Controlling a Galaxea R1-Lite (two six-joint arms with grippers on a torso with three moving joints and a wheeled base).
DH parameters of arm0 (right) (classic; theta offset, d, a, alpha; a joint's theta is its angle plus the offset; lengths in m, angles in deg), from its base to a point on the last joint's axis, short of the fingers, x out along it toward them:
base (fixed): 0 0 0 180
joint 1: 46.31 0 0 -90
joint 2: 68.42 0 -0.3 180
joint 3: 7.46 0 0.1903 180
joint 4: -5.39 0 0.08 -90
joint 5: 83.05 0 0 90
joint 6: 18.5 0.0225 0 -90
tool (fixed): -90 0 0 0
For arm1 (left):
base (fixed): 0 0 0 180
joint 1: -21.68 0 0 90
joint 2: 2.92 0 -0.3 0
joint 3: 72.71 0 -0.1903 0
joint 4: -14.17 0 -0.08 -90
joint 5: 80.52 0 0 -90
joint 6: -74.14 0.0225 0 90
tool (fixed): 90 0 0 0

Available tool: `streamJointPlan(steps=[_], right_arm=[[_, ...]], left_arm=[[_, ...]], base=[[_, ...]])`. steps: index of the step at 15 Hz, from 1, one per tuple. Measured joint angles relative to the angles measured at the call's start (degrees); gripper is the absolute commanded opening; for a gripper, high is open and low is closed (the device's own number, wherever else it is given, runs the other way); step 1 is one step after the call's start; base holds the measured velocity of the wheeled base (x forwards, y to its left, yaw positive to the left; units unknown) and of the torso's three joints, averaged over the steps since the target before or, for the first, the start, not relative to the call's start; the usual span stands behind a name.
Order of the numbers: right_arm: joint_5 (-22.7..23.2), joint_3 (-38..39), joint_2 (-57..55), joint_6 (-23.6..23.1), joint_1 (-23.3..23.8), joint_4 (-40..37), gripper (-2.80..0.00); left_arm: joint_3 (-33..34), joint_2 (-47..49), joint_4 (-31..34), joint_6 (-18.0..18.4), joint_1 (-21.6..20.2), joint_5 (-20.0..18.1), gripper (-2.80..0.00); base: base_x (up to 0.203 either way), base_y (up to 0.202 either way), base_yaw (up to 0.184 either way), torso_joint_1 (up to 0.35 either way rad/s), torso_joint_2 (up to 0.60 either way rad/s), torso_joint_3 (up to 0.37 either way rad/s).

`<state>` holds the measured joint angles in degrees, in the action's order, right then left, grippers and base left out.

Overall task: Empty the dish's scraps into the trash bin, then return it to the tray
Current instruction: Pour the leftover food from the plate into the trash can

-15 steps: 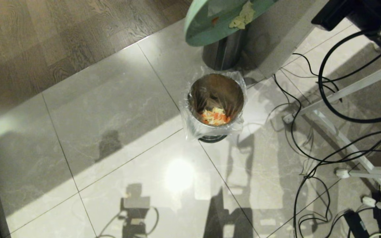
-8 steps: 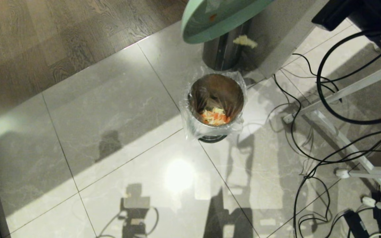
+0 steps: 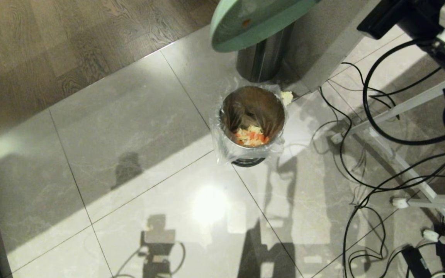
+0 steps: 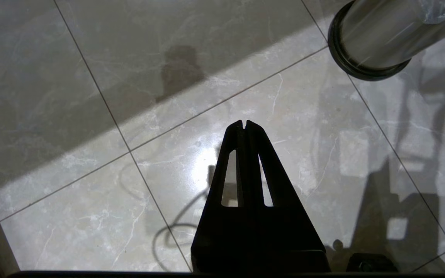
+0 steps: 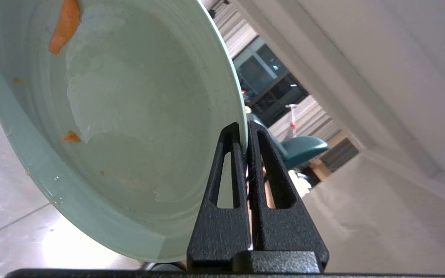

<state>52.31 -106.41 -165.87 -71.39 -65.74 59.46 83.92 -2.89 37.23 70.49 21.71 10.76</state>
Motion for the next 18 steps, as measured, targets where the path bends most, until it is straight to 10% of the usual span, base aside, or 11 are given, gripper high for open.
streamJointPlan(steps=[18], right_arm=[[-0.22,-1.89,-3.97,0.64,-1.53,-0.84,-2.8]], left_arm=[[0.0,0.0,-0.02,0.02,0.0,0.02,-2.8]], base=[[0.0,0.0,0.0,0.0,0.0,0.0]])
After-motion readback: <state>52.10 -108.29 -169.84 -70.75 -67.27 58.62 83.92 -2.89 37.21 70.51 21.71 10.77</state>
